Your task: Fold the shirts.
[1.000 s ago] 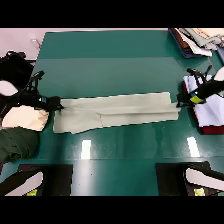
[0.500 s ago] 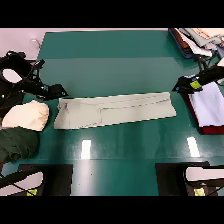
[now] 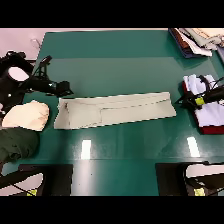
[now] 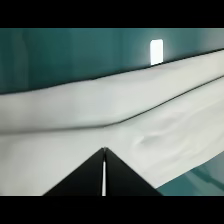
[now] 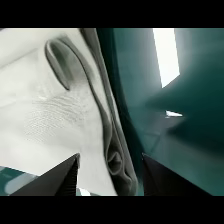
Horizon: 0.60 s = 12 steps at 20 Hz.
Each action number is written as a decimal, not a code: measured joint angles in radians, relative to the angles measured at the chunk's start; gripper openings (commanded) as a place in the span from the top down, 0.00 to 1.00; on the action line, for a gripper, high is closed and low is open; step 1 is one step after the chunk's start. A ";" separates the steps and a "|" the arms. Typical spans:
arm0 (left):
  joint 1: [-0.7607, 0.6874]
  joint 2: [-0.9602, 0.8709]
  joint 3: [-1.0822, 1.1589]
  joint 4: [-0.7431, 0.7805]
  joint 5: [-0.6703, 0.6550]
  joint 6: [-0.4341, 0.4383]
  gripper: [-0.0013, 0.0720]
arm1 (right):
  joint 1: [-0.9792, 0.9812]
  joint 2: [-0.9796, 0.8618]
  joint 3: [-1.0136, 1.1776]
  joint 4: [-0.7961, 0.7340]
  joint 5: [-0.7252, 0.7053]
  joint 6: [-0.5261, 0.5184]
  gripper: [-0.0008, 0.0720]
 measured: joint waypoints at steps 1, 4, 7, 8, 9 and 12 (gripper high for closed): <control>-0.037 -0.007 0.000 -0.003 0.026 -0.015 0.95 | 0.005 -0.020 -0.010 0.025 -0.007 -0.013 0.36; -0.157 -0.045 0.002 -0.007 0.108 -0.055 0.95 | 0.048 -0.079 -0.013 0.108 -0.011 -0.036 0.64; -0.256 -0.118 0.029 -0.016 0.172 -0.078 0.95 | 0.102 -0.106 0.016 0.125 -0.033 -0.050 0.97; -0.285 -0.153 0.049 -0.020 0.180 -0.085 0.95 | 0.119 -0.103 0.034 0.140 -0.031 -0.056 0.97; -0.311 -0.187 0.072 -0.023 0.187 -0.090 0.95 | 0.133 -0.092 0.051 0.144 -0.020 -0.061 0.97; -0.381 -0.302 0.163 -0.030 0.194 -0.100 0.95 | 0.174 -0.021 0.127 0.161 0.014 -0.063 0.97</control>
